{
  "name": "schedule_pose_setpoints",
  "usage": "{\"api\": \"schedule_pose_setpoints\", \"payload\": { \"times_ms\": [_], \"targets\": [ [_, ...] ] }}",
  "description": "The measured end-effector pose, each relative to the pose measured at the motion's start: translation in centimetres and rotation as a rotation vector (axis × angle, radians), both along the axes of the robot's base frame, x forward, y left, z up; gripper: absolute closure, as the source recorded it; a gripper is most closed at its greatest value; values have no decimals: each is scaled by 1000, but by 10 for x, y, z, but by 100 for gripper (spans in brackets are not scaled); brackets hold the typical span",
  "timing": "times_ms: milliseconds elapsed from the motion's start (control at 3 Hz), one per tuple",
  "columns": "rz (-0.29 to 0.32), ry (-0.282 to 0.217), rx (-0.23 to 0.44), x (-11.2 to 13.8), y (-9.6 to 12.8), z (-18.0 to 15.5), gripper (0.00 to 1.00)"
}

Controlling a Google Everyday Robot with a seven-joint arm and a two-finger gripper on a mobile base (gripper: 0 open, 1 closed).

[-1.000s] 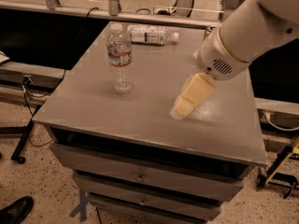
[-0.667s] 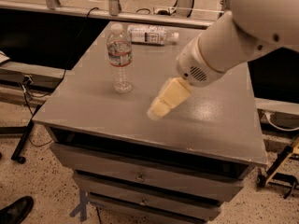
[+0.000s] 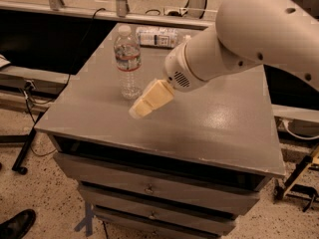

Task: Knock water bottle over

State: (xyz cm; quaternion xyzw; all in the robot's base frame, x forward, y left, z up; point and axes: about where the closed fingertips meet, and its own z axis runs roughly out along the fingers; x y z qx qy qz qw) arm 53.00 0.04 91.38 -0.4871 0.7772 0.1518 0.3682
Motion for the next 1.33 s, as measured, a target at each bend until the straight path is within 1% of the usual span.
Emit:
{"api": "schedule_pose_setpoints", "payload": {
  "times_ms": [333,667,1000,1333],
  "targets": [
    [0,0,0,0,0,0,0],
    [-9,-30,44,14,10,-3,0],
    [-43,-82,135,44,30,-12,0],
    [-103,-114,208,68,43,-18,0]
  ]
}}
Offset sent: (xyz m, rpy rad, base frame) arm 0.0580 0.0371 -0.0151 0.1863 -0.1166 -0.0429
